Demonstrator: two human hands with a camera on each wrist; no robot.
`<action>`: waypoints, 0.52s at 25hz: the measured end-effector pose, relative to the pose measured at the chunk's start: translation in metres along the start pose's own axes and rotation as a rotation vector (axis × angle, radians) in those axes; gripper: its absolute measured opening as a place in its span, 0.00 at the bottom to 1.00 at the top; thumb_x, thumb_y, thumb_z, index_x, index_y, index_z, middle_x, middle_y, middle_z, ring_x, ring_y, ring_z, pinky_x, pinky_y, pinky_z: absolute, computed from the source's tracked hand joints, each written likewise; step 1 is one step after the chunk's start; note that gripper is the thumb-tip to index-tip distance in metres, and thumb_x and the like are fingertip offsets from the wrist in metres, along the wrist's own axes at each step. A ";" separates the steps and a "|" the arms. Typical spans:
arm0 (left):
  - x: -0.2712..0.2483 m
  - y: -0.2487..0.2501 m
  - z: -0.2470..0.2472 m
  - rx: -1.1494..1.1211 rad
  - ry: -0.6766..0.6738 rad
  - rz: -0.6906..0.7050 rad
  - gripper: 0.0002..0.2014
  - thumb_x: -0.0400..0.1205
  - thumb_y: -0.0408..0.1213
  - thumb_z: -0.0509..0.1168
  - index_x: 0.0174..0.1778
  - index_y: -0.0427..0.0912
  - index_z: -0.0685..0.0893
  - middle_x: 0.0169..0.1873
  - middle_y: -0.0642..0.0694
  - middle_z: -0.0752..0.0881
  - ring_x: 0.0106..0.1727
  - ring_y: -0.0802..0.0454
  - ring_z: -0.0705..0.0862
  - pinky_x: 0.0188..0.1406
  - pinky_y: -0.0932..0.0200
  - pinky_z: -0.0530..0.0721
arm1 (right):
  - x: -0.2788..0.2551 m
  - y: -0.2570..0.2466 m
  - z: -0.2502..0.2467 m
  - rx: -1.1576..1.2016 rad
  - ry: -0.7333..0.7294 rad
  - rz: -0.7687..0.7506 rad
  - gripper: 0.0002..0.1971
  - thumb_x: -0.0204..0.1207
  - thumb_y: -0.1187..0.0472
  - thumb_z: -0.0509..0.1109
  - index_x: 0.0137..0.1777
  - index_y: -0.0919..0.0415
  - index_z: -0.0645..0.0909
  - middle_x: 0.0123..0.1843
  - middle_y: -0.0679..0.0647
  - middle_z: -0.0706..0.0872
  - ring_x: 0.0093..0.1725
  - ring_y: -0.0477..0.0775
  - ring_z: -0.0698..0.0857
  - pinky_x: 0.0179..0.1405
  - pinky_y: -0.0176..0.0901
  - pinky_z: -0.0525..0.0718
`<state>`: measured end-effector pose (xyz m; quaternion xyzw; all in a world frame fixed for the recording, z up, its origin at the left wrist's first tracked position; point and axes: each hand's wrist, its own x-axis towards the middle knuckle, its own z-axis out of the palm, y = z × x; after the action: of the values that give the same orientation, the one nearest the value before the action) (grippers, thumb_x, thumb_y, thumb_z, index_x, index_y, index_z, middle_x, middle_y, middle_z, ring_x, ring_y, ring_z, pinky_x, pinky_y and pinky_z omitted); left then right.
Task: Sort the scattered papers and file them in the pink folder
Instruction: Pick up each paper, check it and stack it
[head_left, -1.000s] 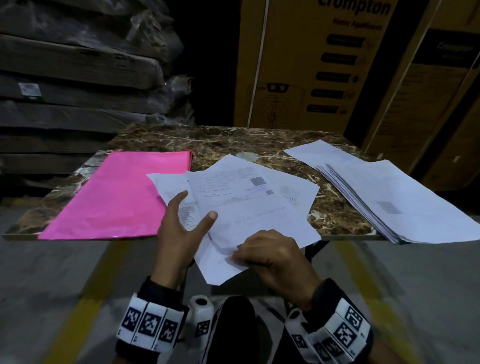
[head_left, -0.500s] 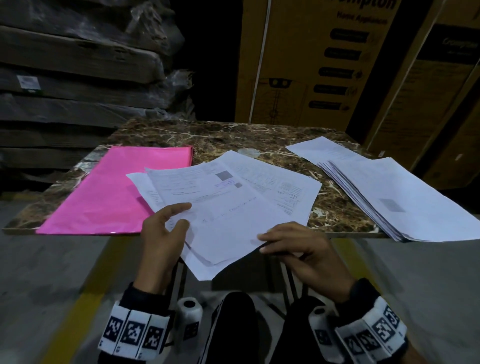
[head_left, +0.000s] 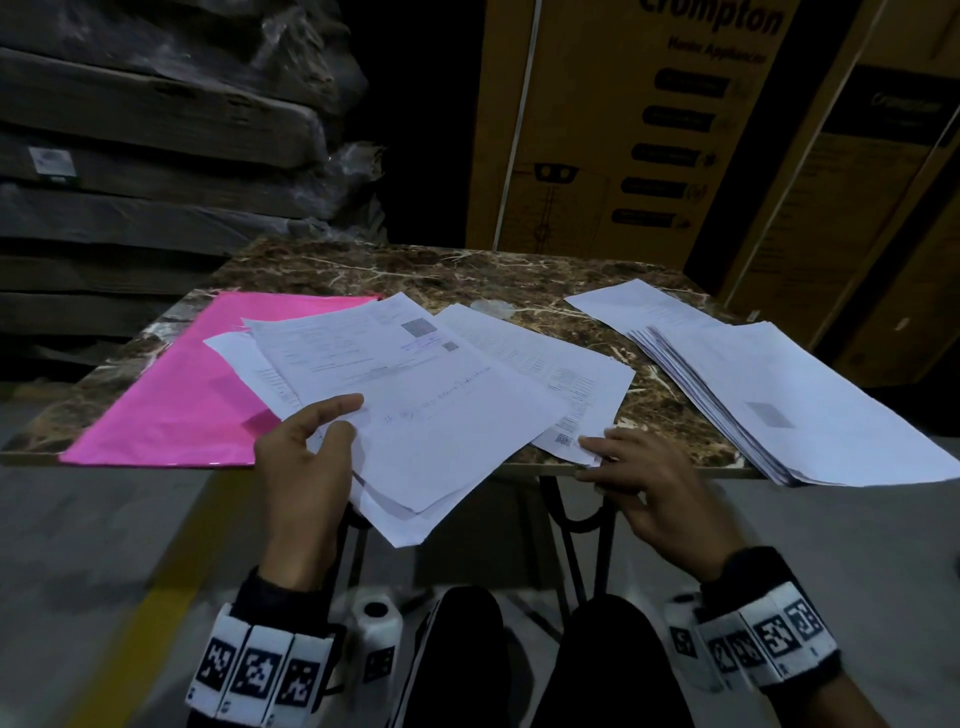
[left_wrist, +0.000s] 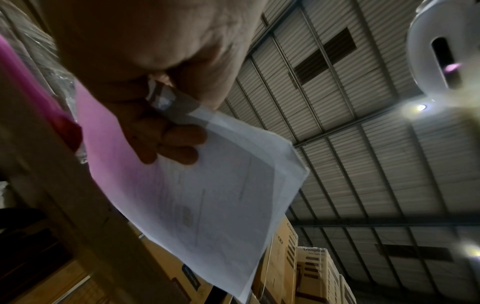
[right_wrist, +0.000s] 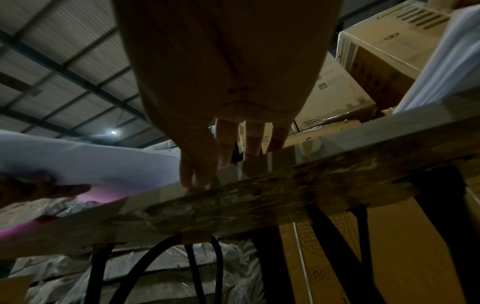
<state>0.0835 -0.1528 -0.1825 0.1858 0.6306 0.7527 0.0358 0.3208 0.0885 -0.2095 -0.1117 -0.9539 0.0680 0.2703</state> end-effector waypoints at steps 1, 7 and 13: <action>0.000 -0.001 -0.001 0.011 -0.002 -0.007 0.16 0.81 0.22 0.63 0.48 0.47 0.92 0.52 0.56 0.90 0.57 0.63 0.85 0.56 0.62 0.81 | 0.002 0.000 0.001 0.017 0.010 -0.023 0.14 0.74 0.67 0.74 0.54 0.50 0.92 0.65 0.46 0.88 0.66 0.57 0.84 0.60 0.65 0.82; 0.007 0.009 -0.004 -0.027 -0.026 -0.004 0.16 0.81 0.21 0.63 0.49 0.43 0.92 0.53 0.51 0.91 0.57 0.60 0.85 0.53 0.64 0.81 | 0.024 0.005 -0.016 0.042 0.268 -0.036 0.11 0.77 0.62 0.68 0.51 0.60 0.93 0.51 0.53 0.94 0.49 0.55 0.92 0.46 0.53 0.89; -0.003 0.006 -0.011 -0.019 -0.048 -0.010 0.15 0.81 0.20 0.64 0.48 0.43 0.91 0.55 0.52 0.90 0.59 0.63 0.84 0.52 0.67 0.78 | 0.035 -0.015 -0.022 0.091 0.529 0.232 0.10 0.70 0.73 0.75 0.49 0.64 0.93 0.47 0.56 0.93 0.45 0.49 0.90 0.56 0.20 0.78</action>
<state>0.0835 -0.1652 -0.1786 0.2000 0.6232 0.7540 0.0566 0.3007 0.0839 -0.1709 -0.2217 -0.8269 0.1099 0.5049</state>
